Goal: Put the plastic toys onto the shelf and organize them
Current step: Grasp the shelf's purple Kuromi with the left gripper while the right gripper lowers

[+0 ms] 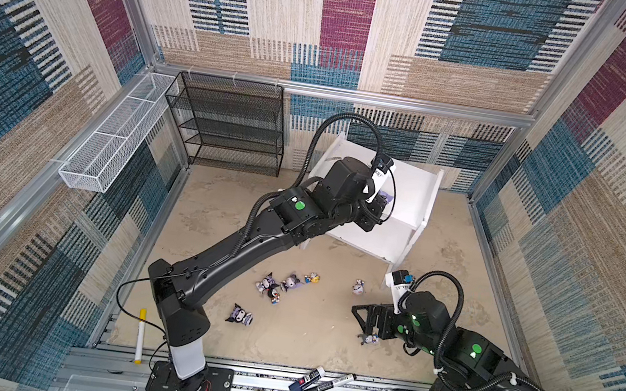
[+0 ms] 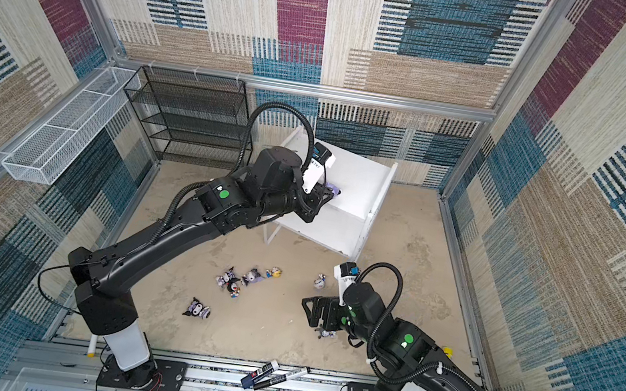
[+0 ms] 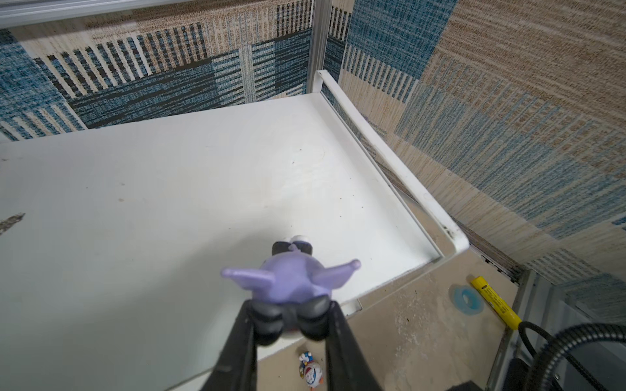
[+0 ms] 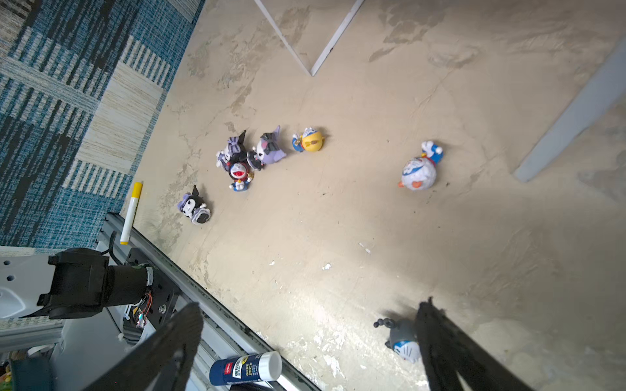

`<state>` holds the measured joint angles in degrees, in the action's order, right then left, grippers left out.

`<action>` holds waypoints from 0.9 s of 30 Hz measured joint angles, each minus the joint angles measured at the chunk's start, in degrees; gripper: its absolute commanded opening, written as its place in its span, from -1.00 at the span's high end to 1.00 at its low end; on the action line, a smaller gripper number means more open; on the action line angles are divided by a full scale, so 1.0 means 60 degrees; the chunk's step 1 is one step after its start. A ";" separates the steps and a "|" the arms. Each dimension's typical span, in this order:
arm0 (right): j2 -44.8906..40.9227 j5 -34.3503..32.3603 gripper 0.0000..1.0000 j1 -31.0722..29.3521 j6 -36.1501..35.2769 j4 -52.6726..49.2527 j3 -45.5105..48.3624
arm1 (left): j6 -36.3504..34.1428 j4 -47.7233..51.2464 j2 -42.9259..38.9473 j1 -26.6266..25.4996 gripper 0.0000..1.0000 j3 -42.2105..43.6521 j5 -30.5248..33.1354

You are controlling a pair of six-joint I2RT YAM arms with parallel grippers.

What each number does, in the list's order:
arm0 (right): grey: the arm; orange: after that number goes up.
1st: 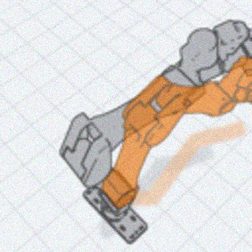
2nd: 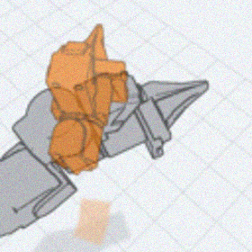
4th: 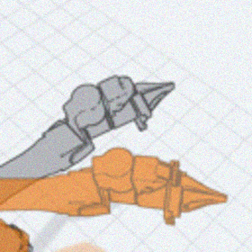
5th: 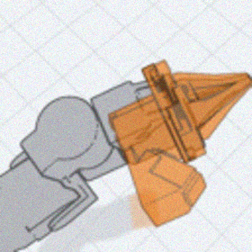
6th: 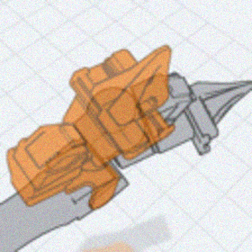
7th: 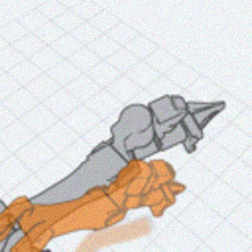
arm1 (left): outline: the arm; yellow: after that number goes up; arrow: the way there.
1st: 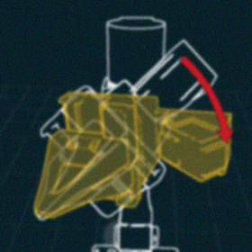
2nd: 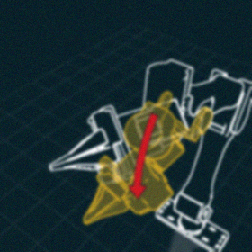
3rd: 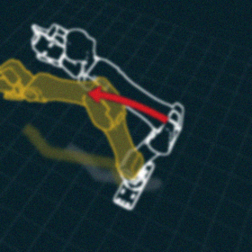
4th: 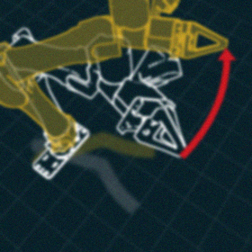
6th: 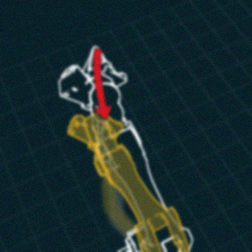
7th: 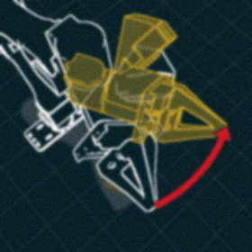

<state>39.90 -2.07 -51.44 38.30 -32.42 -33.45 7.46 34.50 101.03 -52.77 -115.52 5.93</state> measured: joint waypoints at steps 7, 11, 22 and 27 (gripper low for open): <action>0.0291 -0.0703 -0.99 -0.0750 0.0641 -0.0004 0.0200 | 0.0419 -0.0117 0.0747 -0.0616 0.74 -0.0601 0.0805; 0.0270 -0.1024 -0.99 -0.1020 0.0947 -0.0011 0.0295 | 0.0627 -0.0168 0.0984 -0.0845 0.76 -0.0820 0.1286; 0.0022 -0.1373 -0.99 -0.1173 0.1290 -0.0146 0.0535 | 0.1053 -0.0273 0.1253 -0.1242 0.75 -0.1078 0.1931; -0.0011 -0.1402 -0.99 -0.1177 0.1322 -0.0149 0.0561 | 0.1177 -0.0262 0.1359 -0.1297 0.72 -0.1209 0.1993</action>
<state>39.83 -10.48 -58.50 46.24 -33.32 -30.09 14.52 32.93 109.19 -60.55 -122.78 17.89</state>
